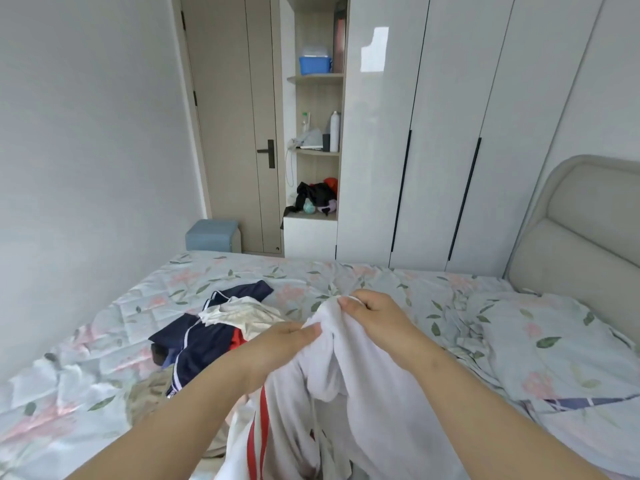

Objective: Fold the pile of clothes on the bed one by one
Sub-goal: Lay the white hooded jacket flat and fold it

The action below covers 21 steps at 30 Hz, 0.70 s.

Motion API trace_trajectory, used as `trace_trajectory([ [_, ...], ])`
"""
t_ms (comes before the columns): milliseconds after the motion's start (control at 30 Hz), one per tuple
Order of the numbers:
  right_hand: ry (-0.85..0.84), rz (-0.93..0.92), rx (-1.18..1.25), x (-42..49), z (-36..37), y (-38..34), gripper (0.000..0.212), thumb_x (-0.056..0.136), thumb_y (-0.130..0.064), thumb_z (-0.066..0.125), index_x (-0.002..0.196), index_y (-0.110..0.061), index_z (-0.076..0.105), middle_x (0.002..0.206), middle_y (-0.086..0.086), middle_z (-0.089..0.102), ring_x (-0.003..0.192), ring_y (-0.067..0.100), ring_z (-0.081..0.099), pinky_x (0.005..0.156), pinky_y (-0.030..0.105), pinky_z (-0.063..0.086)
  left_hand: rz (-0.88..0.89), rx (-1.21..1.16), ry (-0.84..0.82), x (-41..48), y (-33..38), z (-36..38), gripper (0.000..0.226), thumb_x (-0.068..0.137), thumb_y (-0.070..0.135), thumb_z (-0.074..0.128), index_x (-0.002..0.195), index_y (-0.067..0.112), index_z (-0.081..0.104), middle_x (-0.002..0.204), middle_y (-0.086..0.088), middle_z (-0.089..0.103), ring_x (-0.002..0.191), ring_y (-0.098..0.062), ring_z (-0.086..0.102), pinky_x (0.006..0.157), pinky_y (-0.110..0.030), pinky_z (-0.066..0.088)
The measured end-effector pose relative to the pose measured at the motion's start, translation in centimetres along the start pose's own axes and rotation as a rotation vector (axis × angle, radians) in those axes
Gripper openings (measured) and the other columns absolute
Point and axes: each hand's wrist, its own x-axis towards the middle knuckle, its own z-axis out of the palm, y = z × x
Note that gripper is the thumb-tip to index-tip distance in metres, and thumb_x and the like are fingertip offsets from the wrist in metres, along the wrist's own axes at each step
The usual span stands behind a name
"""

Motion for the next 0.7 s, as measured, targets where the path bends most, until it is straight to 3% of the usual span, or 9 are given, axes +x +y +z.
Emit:
trace_trajectory([
  [100, -0.028, 0.029, 0.013, -0.6, -0.2, 0.8, 0.026, 0.095, -0.027, 0.056, 0.07, -0.018, 0.051, 0.065, -0.007, 0.041, 0.057, 0.006, 0.038, 0.049, 0.011, 0.028, -0.106, -0.293, 0.107, -0.1, 0.3, -0.8, 0.039, 0.093, 0.036, 0.054, 0.114, 0.005, 0.065, 0.107, -0.013, 0.071, 0.101, -0.028, 0.066, 0.09, -0.04, 0.051],
  [167, -0.163, 0.118, -0.06, -1.3, -0.1, 1.3, 0.013, 0.092, -0.035, 0.058, 0.092, -0.022, 0.059, 0.08, -0.01, 0.055, 0.069, 0.003, 0.051, 0.058, 0.009, 0.036, -0.194, -0.443, 0.169, -0.2, 0.9, -1.4, 0.043, 0.092, 0.041, 0.055, 0.11, 0.004, 0.066, 0.104, -0.019, 0.071, 0.096, -0.032, 0.067, 0.083, -0.041, 0.051],
  [233, -0.314, 0.214, -0.102, -2.0, 0.1, 2.2, 0.024, 0.089, -0.034, 0.063, 0.11, -0.024, 0.055, 0.1, -0.014, 0.06, 0.086, -0.002, 0.057, 0.066, 0.007, 0.043, -0.251, -0.539, 0.198, -0.2, 1.4, -2.0, 0.048, 0.09, 0.047, 0.055, 0.114, 0.006, 0.066, 0.108, -0.021, 0.069, 0.1, -0.034, 0.065, 0.088, -0.045, 0.05],
  [333, -0.439, 0.264, -0.131, -2.6, 1.1, 4.0, 0.049, 0.088, -0.023, 0.066, 0.133, -0.024, 0.048, 0.122, -0.011, 0.057, 0.107, 0.006, 0.056, 0.078, 0.008, 0.046, -0.265, -0.616, 0.242, -0.2, 2.1, -2.8, 0.05, 0.091, 0.048, 0.054, 0.114, 0.006, 0.067, 0.11, -0.022, 0.068, 0.105, -0.036, 0.062, 0.095, -0.049, 0.046],
  [433, -0.408, 0.273, -0.191, -2.6, 1.6, 3.8, 0.041, 0.093, -0.023, 0.059, 0.133, -0.021, 0.05, 0.118, -0.004, 0.059, 0.104, 0.013, 0.058, 0.074, 0.011, 0.048, -0.227, -0.618, 0.277, -0.9, 2.6, -3.2, 0.046, 0.093, 0.047, 0.053, 0.111, 0.007, 0.067, 0.108, -0.021, 0.068, 0.1, -0.036, 0.063, 0.086, -0.048, 0.049],
  [533, -0.321, 0.284, -0.216, -1.2, 0.7, 2.5, 0.033, 0.093, -0.026, 0.057, 0.124, -0.013, 0.057, 0.112, 0.003, 0.065, 0.097, 0.019, 0.063, 0.076, 0.027, 0.053, -0.207, -0.599, 0.342, -1.0, 2.1, -4.0, 0.047, 0.091, 0.05, 0.054, 0.107, 0.008, 0.067, 0.106, -0.02, 0.069, 0.097, -0.035, 0.065, 0.079, -0.047, 0.052],
  [633, -0.192, 0.331, 0.071, 0.3, -1.0, -0.1, 0.021, 0.093, -0.017, 0.058, 0.109, -0.006, 0.064, 0.098, 0.008, 0.071, 0.086, 0.022, 0.067, 0.081, 0.036, 0.054, -0.173, -0.475, 0.445, -1.6, 0.6, -4.4, 0.054, 0.089, 0.06, 0.047, 0.101, 0.011, 0.068, 0.102, -0.016, 0.071, 0.094, -0.032, 0.065, 0.089, -0.044, 0.05],
  [700, -0.176, 0.332, 0.301, 0.9, -1.7, -2.2, 0.015, 0.093, -0.014, 0.057, 0.102, -0.007, 0.066, 0.086, 0.005, 0.073, 0.077, 0.018, 0.068, 0.072, 0.029, 0.056, -0.123, -0.371, 0.414, -1.9, -0.4, -3.9, 0.064, 0.084, 0.068, 0.04, 0.102, 0.015, 0.069, 0.105, -0.014, 0.071, 0.096, -0.028, 0.066, 0.094, -0.04, 0.048],
])
